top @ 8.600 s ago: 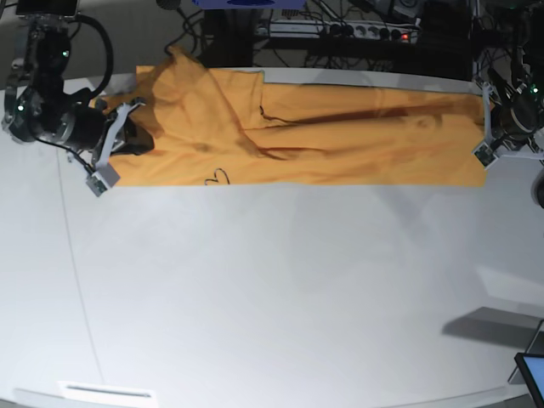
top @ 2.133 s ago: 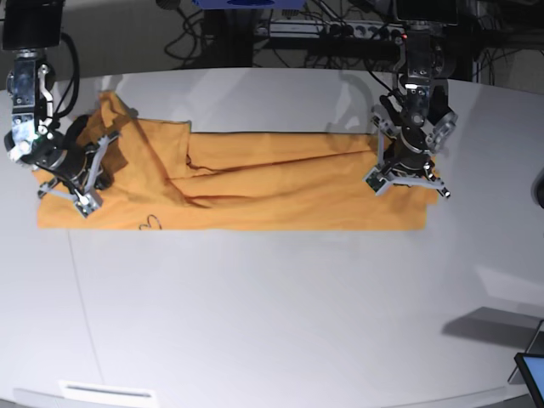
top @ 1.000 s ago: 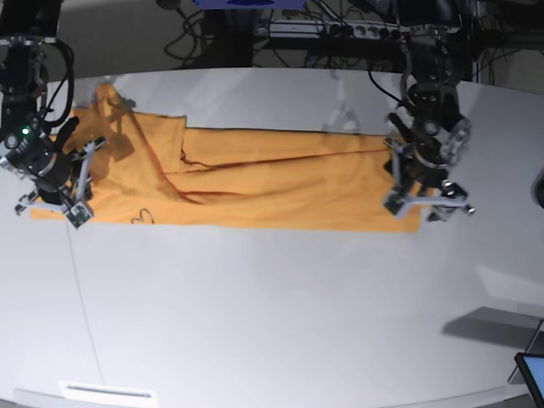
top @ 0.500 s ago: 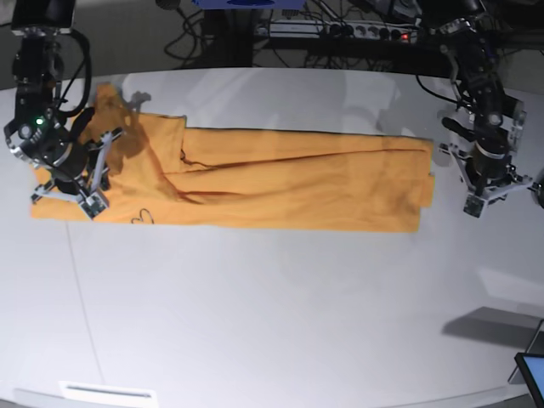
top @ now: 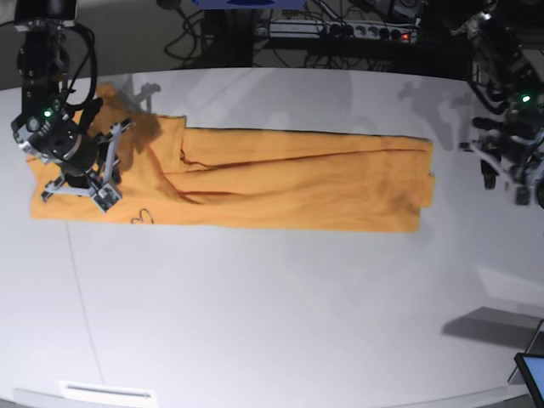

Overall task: Fold the T-shirt properly
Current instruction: 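Open the left gripper and raise it off the hem end, then lower the left gripper to the hem end of the orange strip and grasp it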

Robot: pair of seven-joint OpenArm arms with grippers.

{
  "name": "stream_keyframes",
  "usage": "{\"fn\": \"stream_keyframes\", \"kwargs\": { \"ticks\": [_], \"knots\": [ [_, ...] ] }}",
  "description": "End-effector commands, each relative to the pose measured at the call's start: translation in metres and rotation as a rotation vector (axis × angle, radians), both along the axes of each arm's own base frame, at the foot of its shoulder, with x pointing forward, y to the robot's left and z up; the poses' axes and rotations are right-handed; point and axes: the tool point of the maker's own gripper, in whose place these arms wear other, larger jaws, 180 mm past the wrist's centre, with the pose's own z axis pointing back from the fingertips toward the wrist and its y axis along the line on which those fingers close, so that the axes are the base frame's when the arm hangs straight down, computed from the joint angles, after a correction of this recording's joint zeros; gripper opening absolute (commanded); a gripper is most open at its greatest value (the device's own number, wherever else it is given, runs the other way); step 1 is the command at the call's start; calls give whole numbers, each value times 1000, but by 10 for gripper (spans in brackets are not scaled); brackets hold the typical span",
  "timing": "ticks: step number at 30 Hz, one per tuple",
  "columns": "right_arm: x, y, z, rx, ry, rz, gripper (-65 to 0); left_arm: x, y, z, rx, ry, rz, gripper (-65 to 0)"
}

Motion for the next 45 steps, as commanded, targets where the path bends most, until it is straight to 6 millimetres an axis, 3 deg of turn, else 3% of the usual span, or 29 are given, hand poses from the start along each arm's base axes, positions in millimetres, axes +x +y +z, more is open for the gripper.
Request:
{"fn": "stream_keyframes", "kwargs": {
  "ticks": [1, 6, 9, 15, 23, 32, 40, 45],
  "knots": [
    [9, -2, 13, -1, -48, 7, -560, 9, 2, 18, 5, -54, -20, -299],
    [8, -1, 12, 0, -46, 7, -560, 7, -3, 11, -88, -12, -98, -107],
    [6, -4, 10, -11, -31, 1, -560, 8, -9, 3, -169, -14, -140, -55],
    [3, -4, 8, -14, -21, 0, -560, 3, -8, -25, -311, 9, -109, -54],
    [1, -4, 7, -14, -15, 0, -560, 8, -16, -31, -499, -48, -114, -54],
    [1, -4, 7, -14, -15, 0, -560, -1, -11, -59, -578, 0, -55, -54],
    [1, -4, 7, -14, -15, 0, -560, 3, -12, -66, -610, 1, -38, -55],
    [1, -4, 6, -14, -12, -1, -560, 18, -32, -72, -632, 28, -78, -57]
  ]
}}
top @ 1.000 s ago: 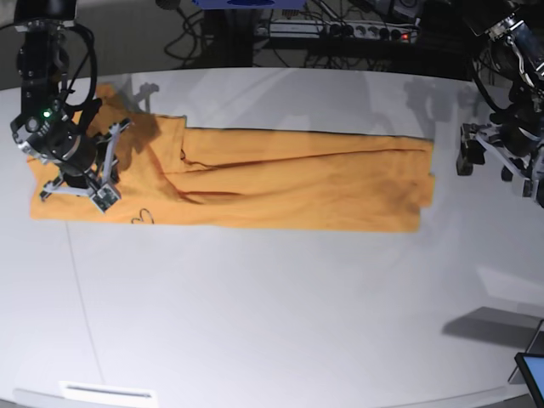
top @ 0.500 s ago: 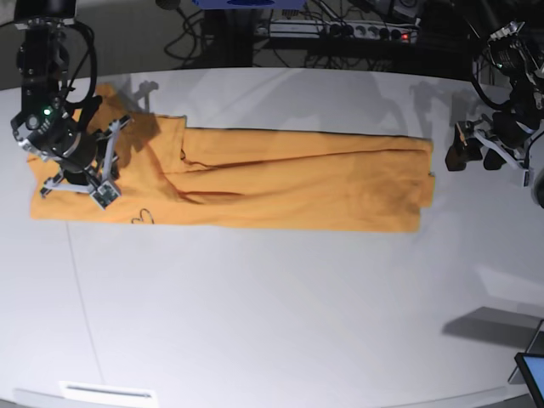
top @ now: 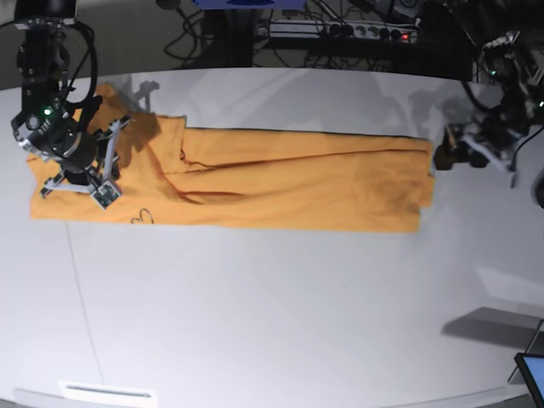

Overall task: Fold the T-shirt properly
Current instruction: 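Lower the left gripper to the hem end of the orange strip and grasp it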

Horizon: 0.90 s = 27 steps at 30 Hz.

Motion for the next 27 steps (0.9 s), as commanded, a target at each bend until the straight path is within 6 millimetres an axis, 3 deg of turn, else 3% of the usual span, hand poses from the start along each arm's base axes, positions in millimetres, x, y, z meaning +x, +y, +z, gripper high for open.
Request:
{"fn": "stream_keyframes", "kwargs": {
  "ticks": [1, 6, 19, 25, 27],
  "knots": [
    [7, -1, 11, -1, -41, 5, -560, 10, 6, 14, 10, -43, 13, -57],
    [3, -1, 8, 0, -30, 6, -560, 24, -1, 18, -29, -66, 51, -57],
    [1, -1, 7, 0, -25, 7, -560, 21, -7, -13, -115, 41, 62, -57],
    [1, -1, 7, 0, -25, 7, -560, 29, -16, -12, -131, 30, 54, -59],
    [1, -1, 7, 0, -25, 7, -560, 29, -23, -15, -139, 36, 42, -87]
  ]
}}
